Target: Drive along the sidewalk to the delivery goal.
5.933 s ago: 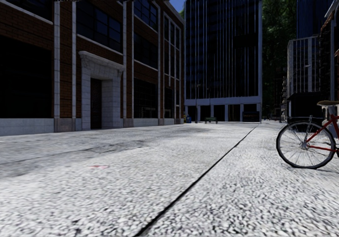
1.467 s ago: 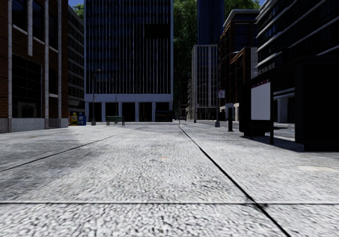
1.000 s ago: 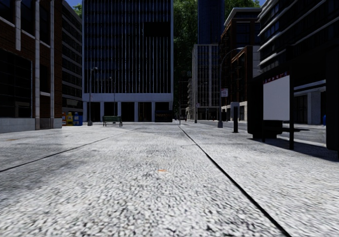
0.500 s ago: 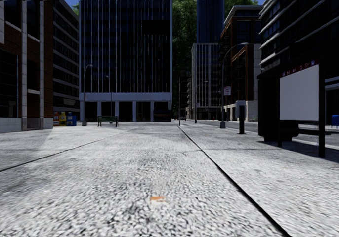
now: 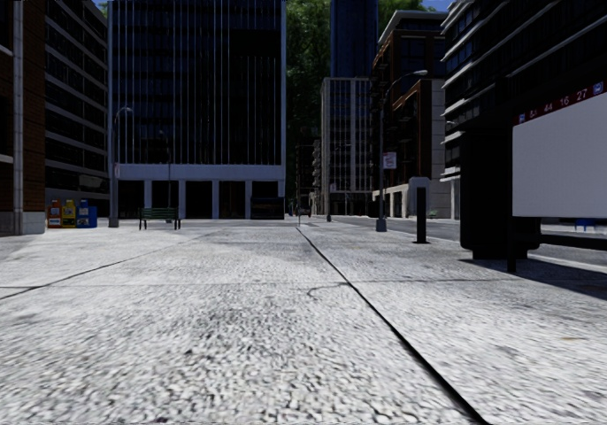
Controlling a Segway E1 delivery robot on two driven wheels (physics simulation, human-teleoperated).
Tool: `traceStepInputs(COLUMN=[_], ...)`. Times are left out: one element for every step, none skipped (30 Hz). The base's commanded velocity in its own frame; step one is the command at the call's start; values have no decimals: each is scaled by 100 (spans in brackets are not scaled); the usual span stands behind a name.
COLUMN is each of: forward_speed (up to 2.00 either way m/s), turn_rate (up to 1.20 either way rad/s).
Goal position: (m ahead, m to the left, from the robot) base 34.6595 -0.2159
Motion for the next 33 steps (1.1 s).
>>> traceStepInputs(forward_speed=[200,200,200,200,200,200,200,200,200,200,200,200,200,200,200,200,200,200,200,200,200,200,200,200,200,200,200,200,200,200,200,200,200], turn_rate=[-28,-28,-28,-28,-28,-28,-28,-28,-28,-28,-28,-28,-28,-28,-28,-28,-28,-28,-27,-23,-20,-20,-19,-18,-18,-10,-10,0,0,0,0,0,0])
